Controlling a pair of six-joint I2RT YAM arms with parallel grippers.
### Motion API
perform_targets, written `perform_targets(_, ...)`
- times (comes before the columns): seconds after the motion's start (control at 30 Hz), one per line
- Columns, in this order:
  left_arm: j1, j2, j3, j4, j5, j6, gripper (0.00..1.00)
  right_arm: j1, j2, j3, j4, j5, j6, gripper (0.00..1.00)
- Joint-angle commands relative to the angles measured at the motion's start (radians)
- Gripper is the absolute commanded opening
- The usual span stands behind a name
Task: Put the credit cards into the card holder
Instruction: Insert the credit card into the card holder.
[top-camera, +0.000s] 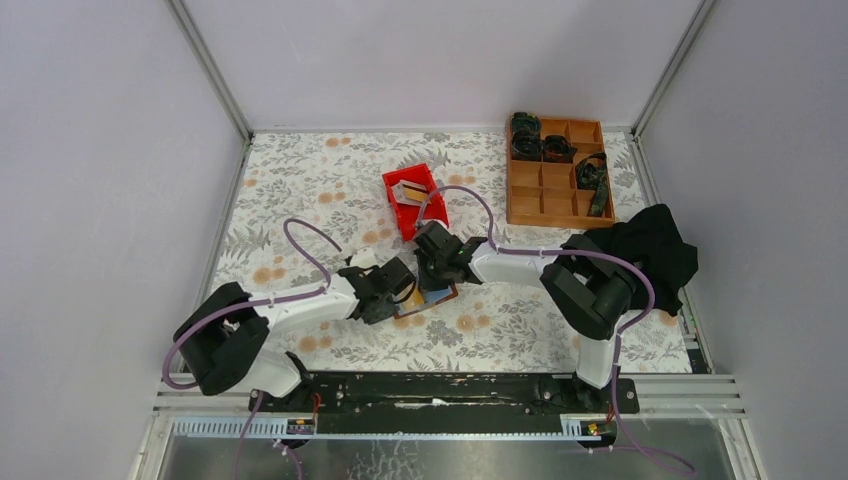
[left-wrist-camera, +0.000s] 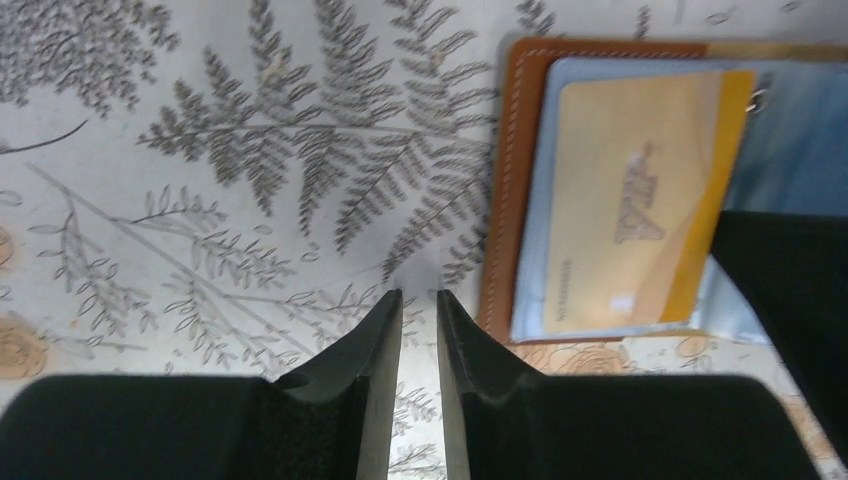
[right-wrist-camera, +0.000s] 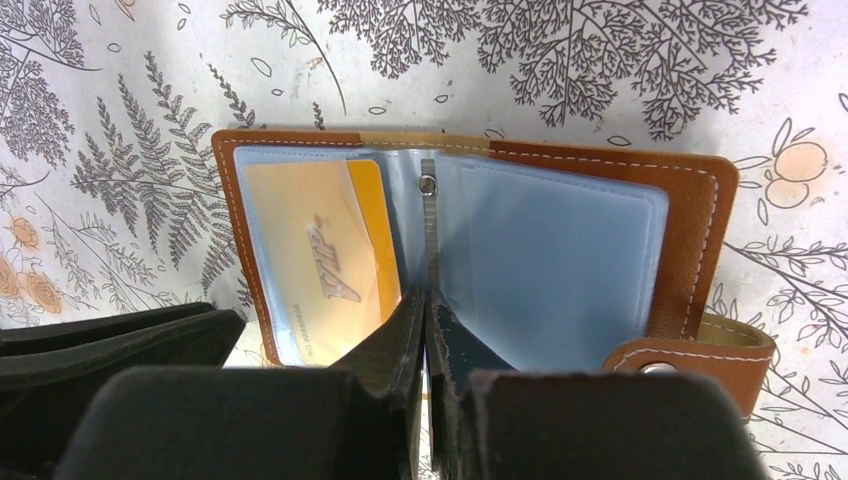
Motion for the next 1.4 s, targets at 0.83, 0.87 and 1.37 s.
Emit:
perform_targets(0.83,-0.006,0.120,-0.055,0.281,0.068,-0.020,0.25,0.034,-0.002,0.055,-0.167,-0.003,0.019,0.09)
perform_targets(0.87,-0.007,0.120,-0.058,0.285,0.072,-0.019,0.25,0.034,-0.002,0.054,-0.168,-0.003,0.021,0.09)
perform_targets(1.37,-0.012,0.057,-0.035,0.164,0.006,0.005,0.27,0.006,-0.070,0.063,-0.237,0.128,-0.031,0.21)
